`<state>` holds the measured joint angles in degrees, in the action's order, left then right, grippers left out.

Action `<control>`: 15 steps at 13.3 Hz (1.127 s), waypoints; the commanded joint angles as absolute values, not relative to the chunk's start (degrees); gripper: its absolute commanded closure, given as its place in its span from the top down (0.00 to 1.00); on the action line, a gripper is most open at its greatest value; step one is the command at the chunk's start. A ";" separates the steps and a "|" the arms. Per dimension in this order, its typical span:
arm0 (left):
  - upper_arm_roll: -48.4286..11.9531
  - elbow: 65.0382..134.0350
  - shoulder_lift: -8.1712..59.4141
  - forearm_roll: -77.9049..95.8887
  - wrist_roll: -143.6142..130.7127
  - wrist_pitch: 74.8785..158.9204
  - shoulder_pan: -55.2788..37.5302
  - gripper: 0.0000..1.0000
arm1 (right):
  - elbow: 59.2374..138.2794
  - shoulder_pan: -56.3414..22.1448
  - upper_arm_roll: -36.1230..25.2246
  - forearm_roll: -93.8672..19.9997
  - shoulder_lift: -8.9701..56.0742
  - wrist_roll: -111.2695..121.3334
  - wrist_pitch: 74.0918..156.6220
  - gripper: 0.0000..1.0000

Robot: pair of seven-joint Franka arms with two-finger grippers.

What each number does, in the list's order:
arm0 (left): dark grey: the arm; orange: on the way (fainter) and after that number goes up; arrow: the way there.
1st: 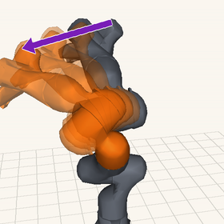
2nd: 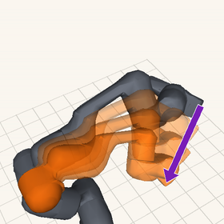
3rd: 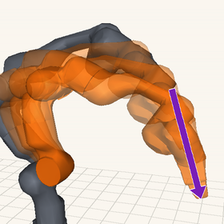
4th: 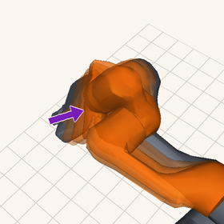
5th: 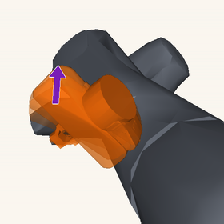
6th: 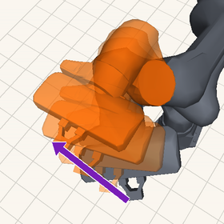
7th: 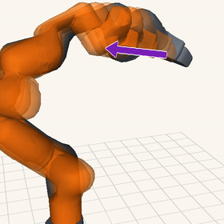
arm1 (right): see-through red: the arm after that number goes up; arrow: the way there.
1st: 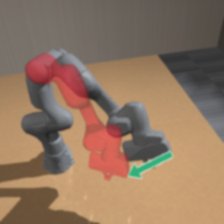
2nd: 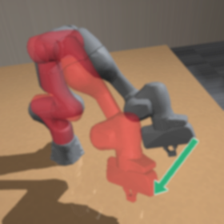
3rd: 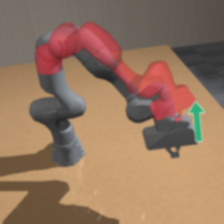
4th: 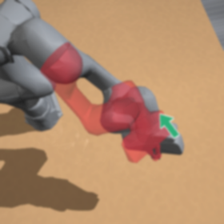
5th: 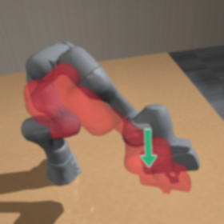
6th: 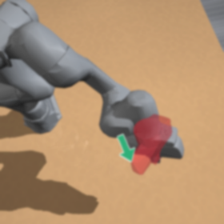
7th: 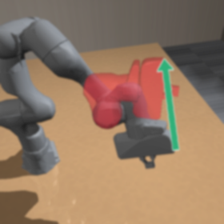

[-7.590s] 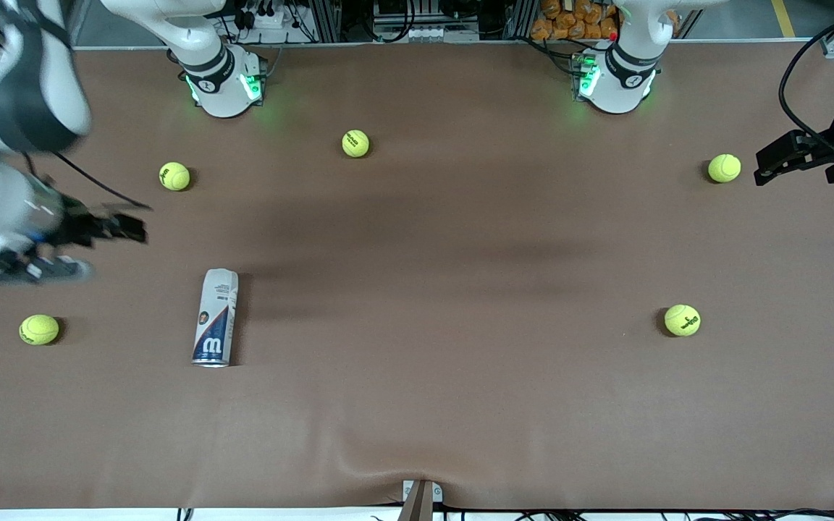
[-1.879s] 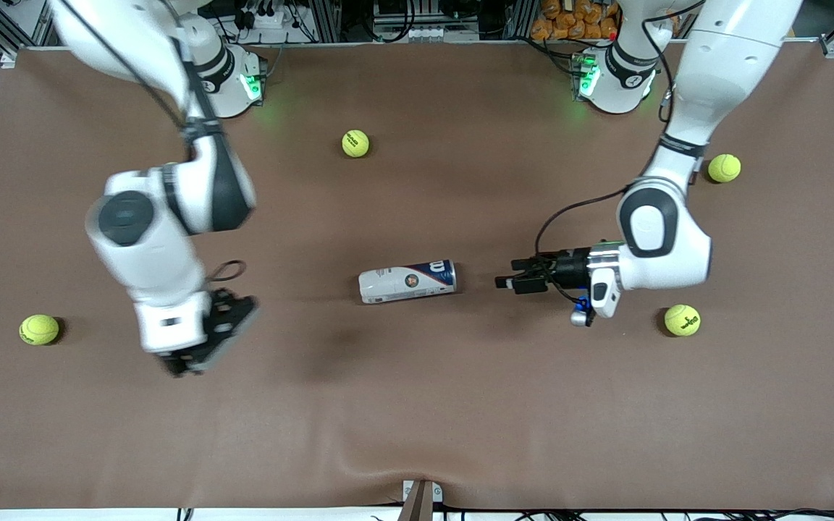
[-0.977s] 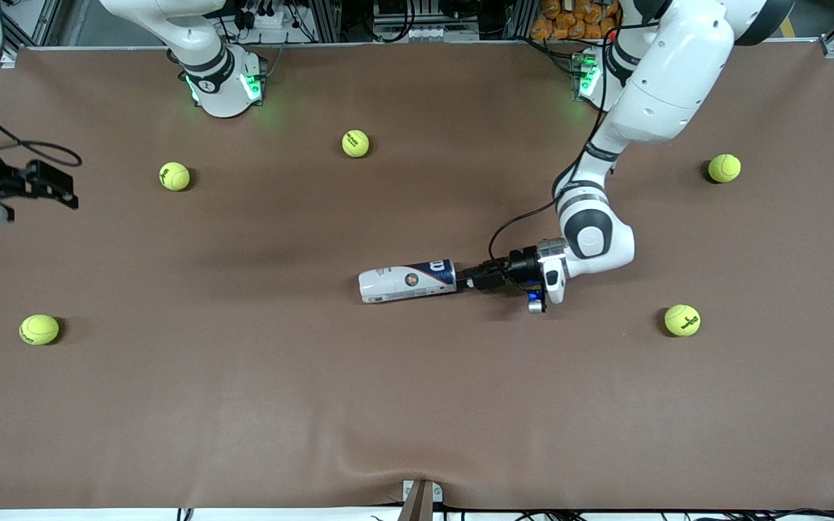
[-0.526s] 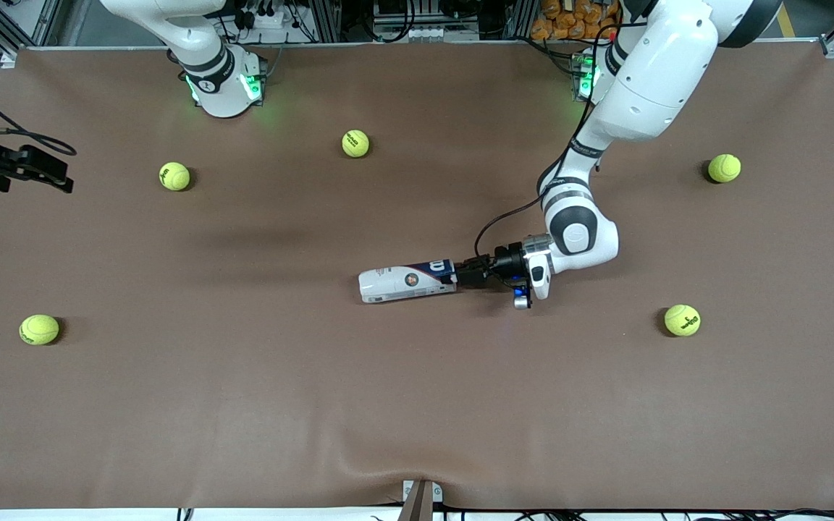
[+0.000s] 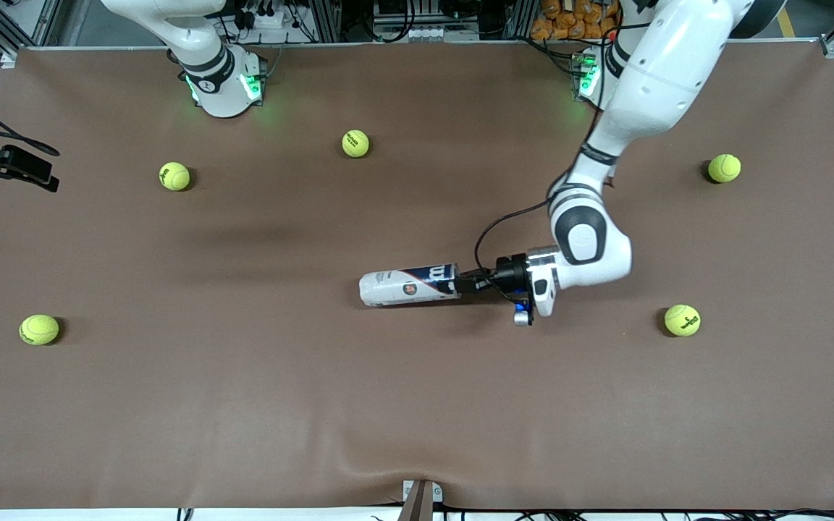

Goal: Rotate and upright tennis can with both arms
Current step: 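Lift and rotate the can upright with the left gripper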

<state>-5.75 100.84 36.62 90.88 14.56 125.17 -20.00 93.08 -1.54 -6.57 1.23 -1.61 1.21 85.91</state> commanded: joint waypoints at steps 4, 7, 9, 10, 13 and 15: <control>-6.33 89.67 29.98 56.74 -17.54 125.16 -20.73 0.00 | 94.13 -1.32 -5.80 1.23 -2.55 0.35 86.13 1.00; -7.38 84.66 29.01 38.57 -26.95 124.98 -23.54 0.00 | 94.13 -1.32 -5.80 1.23 -2.46 0.35 86.13 1.00; -7.38 82.02 29.00 25.55 -34.24 123.93 -28.10 0.00 | 94.13 -1.32 -5.71 1.23 -2.46 0.35 86.13 1.00; -7.30 81.57 29.26 19.92 -36.89 123.49 -30.30 0.00 | 94.13 -1.32 -5.71 1.23 -2.46 0.35 86.05 1.00; -6.68 79.73 31.19 9.26 -41.39 123.49 -35.93 0.00 | 94.13 -1.32 -5.71 1.23 -2.37 0.35 86.13 1.00; -6.50 79.28 34.00 0.66 -42.54 123.49 -39.45 0.00 | 94.13 -1.32 -5.71 1.23 -2.46 0.35 86.04 1.00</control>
<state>-7.51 82.27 30.37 7.14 -41.14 124.43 -36.54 93.42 -1.56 -6.10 1.23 -1.60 1.21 85.93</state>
